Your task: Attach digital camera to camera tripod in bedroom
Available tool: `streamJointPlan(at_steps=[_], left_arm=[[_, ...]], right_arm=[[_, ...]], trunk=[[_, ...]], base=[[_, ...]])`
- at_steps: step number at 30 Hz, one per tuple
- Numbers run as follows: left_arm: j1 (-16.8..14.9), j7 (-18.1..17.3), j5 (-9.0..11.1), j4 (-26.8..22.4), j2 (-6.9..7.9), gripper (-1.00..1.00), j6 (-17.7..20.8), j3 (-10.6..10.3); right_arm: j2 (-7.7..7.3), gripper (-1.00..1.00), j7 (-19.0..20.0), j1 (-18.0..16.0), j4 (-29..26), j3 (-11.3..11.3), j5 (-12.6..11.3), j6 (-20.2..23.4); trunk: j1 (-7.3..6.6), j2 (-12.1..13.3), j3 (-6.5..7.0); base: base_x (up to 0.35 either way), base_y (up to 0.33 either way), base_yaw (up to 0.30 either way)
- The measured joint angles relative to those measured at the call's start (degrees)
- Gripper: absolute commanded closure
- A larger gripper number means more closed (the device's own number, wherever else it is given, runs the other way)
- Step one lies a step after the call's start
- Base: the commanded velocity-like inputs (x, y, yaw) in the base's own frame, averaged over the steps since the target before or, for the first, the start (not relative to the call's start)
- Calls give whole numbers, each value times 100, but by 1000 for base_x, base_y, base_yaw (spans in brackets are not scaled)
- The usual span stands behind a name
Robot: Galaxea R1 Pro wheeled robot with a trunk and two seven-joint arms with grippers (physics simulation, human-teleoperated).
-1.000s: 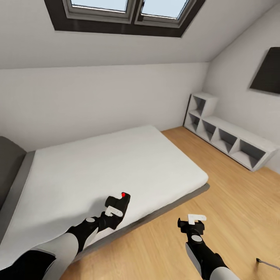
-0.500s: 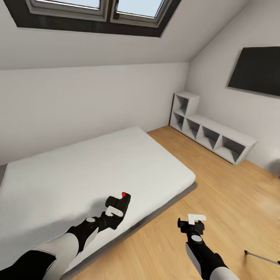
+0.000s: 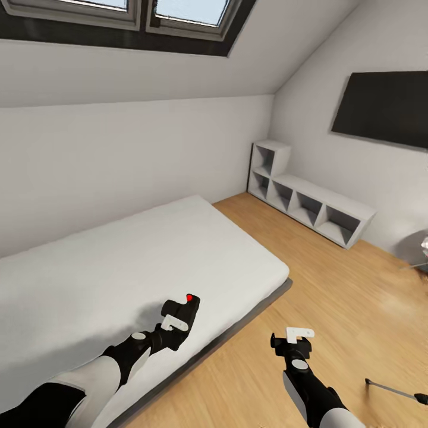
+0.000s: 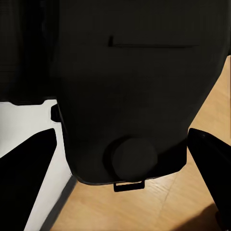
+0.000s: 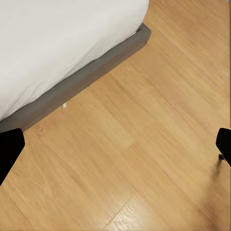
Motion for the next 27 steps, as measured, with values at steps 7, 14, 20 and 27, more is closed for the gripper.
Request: streamJointPlan(at_steps=[7, 14, 20, 27], left_arm=[[0, 0, 0, 0, 0, 100, 0, 0], [0, -4, 0, 2, 0, 100, 0, -1], [0, -6, 0, 7, 0, 100, 0, -1], [0, -7, 0, 8, 0, 100, 0, -1]], right_arm=[[-1, -100, 7, 0, 0, 0, -7, 0], [1, -100, 9, 0, 0, 0, -5, 0], [1, -100, 26, 0, 0, 0, -8, 0], [1, -100, 33, 0, 0, 0, -8, 1]], trunk=[[0, 0, 0], [-3, -1, 0], [-3, -1, 0], [0, 0, 0]], base=[[5, 0, -236], [198, 0, -246], [314, 0, -247], [121, 0, -247]])
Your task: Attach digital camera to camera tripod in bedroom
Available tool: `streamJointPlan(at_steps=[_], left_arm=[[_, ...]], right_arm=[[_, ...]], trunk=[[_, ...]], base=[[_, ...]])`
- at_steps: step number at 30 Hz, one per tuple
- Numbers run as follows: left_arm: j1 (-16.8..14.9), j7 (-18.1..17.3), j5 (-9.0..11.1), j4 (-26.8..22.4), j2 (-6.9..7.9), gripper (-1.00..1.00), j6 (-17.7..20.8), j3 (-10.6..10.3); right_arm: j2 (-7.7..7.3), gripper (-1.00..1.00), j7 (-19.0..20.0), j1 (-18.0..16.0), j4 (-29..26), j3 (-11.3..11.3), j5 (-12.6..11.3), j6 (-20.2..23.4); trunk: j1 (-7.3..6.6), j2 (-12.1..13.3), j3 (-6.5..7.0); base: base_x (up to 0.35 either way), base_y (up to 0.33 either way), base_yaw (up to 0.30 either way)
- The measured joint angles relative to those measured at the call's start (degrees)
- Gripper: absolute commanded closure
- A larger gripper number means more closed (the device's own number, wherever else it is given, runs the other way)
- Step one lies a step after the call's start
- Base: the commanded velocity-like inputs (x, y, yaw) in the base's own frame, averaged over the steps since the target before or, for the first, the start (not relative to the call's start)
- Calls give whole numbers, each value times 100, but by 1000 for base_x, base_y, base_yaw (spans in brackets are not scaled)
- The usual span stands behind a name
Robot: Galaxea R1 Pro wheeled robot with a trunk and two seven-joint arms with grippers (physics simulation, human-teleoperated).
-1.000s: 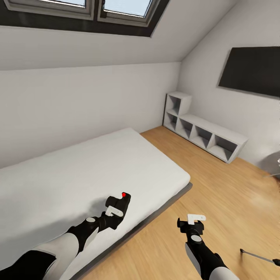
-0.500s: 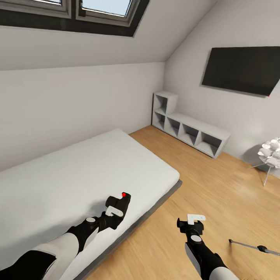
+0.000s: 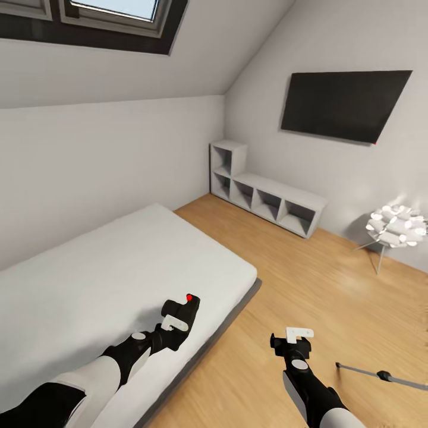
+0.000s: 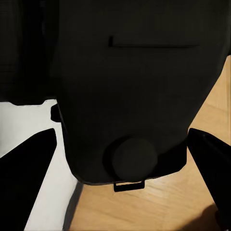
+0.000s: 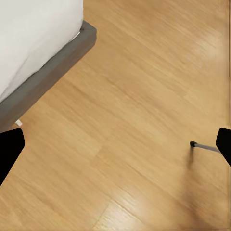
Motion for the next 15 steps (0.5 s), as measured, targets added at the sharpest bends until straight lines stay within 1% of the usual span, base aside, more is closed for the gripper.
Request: streamJointPlan(at_steps=[15], left_arm=[[0, -1, 0, 0, 0, 100, 0, 1]], right_arm=[[-4, -100, 0, 0, 0, 0, 0, 0]], trunk=[[0, 0, 0]], base=[[2, 0, -248]])
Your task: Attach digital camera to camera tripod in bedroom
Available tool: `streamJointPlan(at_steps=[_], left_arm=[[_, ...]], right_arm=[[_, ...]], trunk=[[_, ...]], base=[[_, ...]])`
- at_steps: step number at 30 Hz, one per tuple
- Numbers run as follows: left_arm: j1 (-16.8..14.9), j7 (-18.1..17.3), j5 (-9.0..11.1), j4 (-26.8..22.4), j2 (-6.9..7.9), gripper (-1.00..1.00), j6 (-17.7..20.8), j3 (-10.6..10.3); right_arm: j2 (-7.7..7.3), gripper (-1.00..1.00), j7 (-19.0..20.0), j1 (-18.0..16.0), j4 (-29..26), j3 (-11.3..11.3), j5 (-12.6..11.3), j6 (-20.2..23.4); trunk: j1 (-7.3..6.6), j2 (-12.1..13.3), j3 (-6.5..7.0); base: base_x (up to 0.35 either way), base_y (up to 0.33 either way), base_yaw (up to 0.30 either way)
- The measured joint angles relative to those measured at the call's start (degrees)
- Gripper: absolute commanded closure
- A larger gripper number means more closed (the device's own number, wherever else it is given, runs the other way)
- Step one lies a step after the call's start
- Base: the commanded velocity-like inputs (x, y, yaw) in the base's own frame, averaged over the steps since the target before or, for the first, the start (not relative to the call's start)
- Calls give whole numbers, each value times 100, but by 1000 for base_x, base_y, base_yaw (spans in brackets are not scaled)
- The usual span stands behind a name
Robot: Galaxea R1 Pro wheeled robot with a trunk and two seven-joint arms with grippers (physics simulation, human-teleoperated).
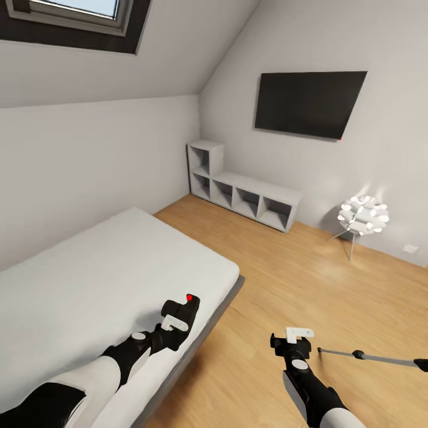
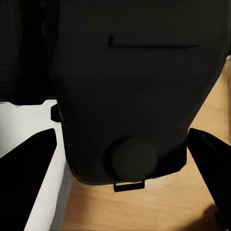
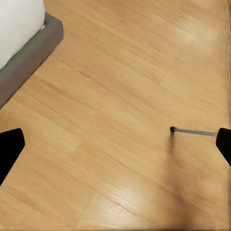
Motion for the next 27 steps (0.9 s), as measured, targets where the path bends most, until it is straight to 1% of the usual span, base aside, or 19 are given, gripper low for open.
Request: streamJointPlan(at_steps=[22, 27], left_arm=[[0, 9, 0, 95, -25, 100, 0, -10], [-1, 4, 1, 97, -26, 100, -1, -11]], right_arm=[[4, -100, 0, 0, 7, 0, 0, 0], [3, -100, 1, 0, 8, 0, 0, 0]], trunk=[[0, 0, 0], [1, 0, 0]], base=[[-13, 11, -248], [-60, 137, -248]])
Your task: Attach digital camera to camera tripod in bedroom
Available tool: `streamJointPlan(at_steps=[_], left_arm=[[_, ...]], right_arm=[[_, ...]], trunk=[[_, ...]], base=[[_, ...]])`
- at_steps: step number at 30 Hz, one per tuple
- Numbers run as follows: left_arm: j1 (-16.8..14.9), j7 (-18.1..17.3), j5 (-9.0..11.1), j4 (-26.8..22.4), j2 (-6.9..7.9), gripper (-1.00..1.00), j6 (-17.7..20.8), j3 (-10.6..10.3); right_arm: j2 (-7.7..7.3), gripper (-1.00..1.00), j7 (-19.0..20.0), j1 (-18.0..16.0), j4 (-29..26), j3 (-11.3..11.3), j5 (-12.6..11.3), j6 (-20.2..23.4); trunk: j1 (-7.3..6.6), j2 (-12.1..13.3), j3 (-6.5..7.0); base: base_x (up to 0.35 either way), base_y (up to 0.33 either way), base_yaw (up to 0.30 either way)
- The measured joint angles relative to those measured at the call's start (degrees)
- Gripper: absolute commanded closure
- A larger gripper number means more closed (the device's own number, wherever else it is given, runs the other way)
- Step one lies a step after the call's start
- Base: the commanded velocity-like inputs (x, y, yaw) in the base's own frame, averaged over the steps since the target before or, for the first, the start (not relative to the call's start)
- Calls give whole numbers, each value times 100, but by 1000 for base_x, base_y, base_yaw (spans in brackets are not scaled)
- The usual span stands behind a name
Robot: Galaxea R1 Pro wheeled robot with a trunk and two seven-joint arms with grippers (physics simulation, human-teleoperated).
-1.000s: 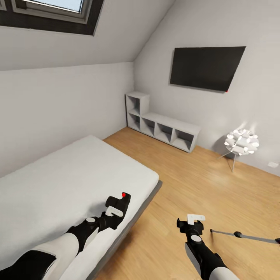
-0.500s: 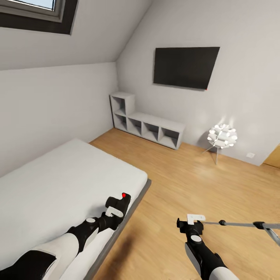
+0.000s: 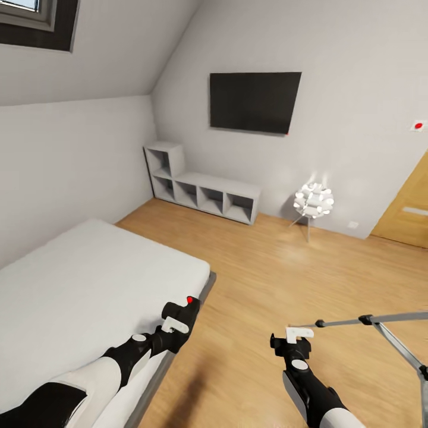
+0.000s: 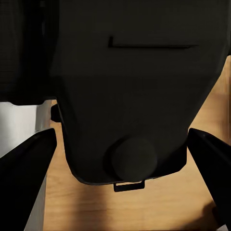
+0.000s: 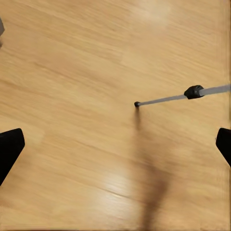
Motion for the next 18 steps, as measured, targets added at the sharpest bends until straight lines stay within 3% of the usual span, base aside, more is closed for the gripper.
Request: streamJointPlan(at_steps=[5, 18], left_arm=[[0, -2, 0, 0, -6, 100, 0, 0], [0, -3, 0, 0, -9, 100, -1, -4]], right_arm=[[7, -100, -6, 0, 2, 0, 0, 0], [16, -100, -17, 0, 20, 7, 0, 0]], trunk=[[-1, 0, 0], [0, 0, 0]], base=[[-28, 170, -248], [-13, 39, -240]])
